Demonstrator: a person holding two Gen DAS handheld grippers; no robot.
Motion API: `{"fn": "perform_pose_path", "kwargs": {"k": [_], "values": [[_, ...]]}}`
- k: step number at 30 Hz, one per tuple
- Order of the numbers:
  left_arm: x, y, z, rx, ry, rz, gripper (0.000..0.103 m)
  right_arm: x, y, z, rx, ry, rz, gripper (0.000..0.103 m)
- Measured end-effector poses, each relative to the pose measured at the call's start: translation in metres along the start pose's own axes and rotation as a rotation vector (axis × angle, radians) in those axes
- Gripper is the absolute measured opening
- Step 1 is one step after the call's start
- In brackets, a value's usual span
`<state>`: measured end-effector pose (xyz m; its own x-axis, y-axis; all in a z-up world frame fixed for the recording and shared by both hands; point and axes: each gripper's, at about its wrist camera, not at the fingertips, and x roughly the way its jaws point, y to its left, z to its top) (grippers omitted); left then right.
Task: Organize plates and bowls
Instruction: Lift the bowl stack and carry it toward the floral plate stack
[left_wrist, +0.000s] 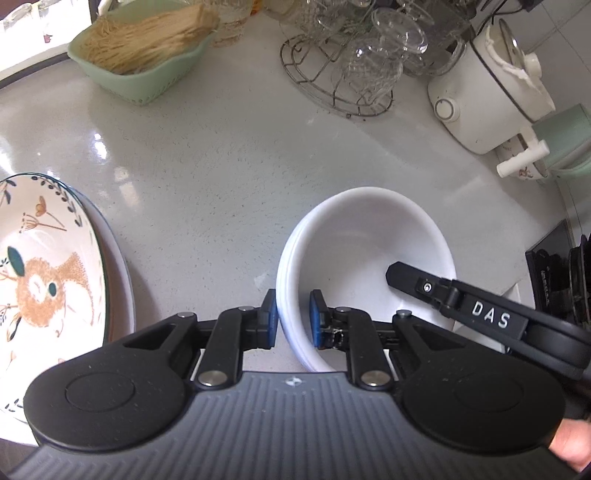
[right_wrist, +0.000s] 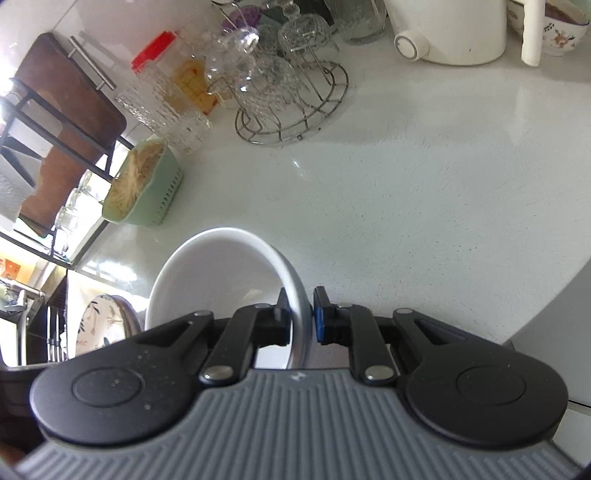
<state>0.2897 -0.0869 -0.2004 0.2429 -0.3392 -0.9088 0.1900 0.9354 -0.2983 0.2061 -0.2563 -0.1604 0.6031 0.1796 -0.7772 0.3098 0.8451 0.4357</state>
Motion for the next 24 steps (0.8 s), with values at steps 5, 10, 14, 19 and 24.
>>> {"fn": "perform_pose_path", "kwargs": {"k": [5, 10, 14, 19, 24], "values": [[-0.016, -0.010, 0.004, 0.064, -0.029, 0.019, 0.020, -0.011, 0.004, -0.001, 0.026, 0.017, 0.004, 0.015], [-0.030, -0.015, 0.009, 0.089, -0.048, 0.019, 0.020, -0.023, 0.011, 0.001, 0.031, 0.010, 0.000, 0.016], [-0.045, -0.012, 0.012, 0.084, -0.061, 0.006, 0.020, -0.032, 0.020, 0.003, 0.024, 0.004, 0.004, 0.016], [-0.060, -0.003, 0.012, 0.073, -0.075, -0.007, 0.020, -0.039, 0.033, 0.004, 0.024, 0.002, 0.010, 0.016], [-0.076, 0.010, 0.009, 0.082, -0.090, -0.002, 0.020, -0.040, 0.050, 0.001, 0.031, 0.020, 0.015, 0.016]]}}
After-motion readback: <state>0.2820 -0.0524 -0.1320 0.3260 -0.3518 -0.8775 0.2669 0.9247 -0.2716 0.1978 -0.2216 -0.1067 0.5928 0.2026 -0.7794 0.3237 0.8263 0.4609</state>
